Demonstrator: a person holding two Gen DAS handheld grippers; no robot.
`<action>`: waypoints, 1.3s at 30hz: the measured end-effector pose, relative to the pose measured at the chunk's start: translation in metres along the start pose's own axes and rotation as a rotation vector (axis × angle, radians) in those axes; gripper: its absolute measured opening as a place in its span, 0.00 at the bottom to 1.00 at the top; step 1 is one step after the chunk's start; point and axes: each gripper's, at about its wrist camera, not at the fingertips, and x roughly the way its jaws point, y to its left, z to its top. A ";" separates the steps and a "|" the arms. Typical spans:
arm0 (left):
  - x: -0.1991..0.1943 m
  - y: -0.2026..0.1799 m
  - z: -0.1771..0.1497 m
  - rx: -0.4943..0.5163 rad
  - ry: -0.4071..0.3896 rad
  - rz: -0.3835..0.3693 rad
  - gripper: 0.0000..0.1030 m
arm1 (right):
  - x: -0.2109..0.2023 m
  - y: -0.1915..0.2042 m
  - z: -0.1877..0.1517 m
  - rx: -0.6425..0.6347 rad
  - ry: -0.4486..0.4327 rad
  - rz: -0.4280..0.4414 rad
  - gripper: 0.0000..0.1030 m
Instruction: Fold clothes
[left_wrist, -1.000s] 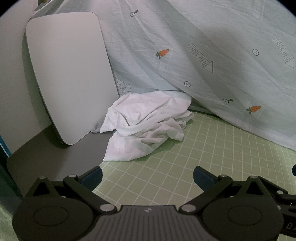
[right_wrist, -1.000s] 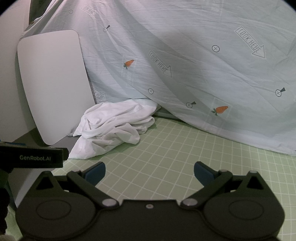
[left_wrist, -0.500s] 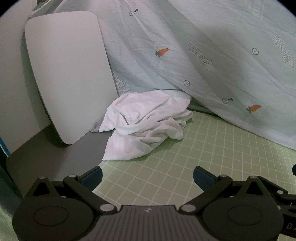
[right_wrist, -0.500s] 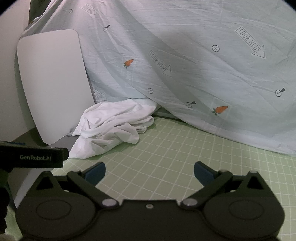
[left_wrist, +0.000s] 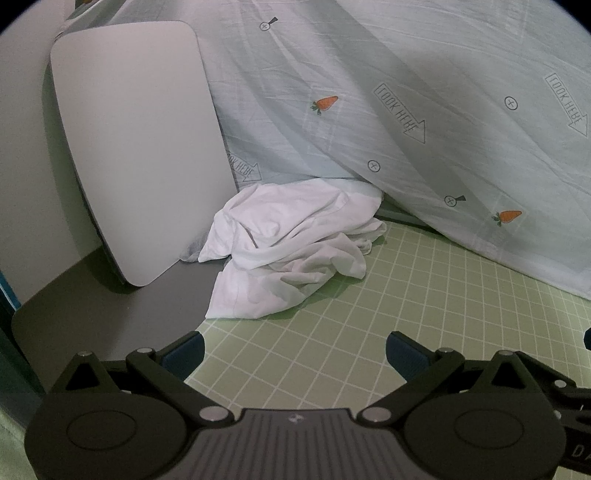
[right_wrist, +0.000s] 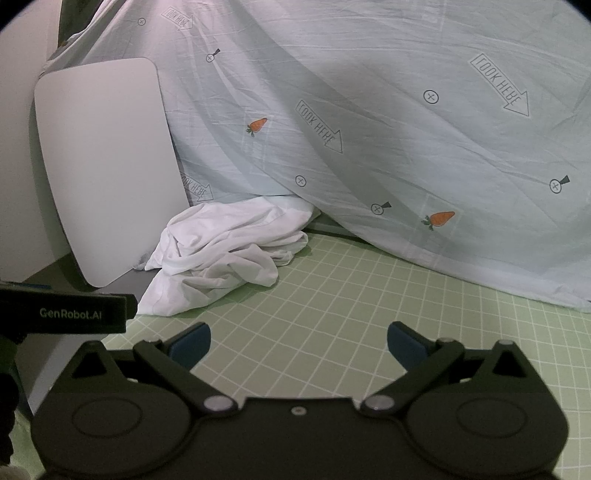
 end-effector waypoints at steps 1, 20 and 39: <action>0.000 0.000 0.000 0.001 0.000 -0.001 1.00 | 0.000 0.000 0.000 0.000 0.000 0.000 1.00; 0.007 0.003 -0.007 0.009 0.039 -0.030 1.00 | 0.005 0.001 -0.006 0.007 0.029 0.002 1.00; 0.149 0.054 0.053 -0.155 0.156 -0.010 1.00 | 0.158 -0.011 0.053 0.019 0.118 -0.017 1.00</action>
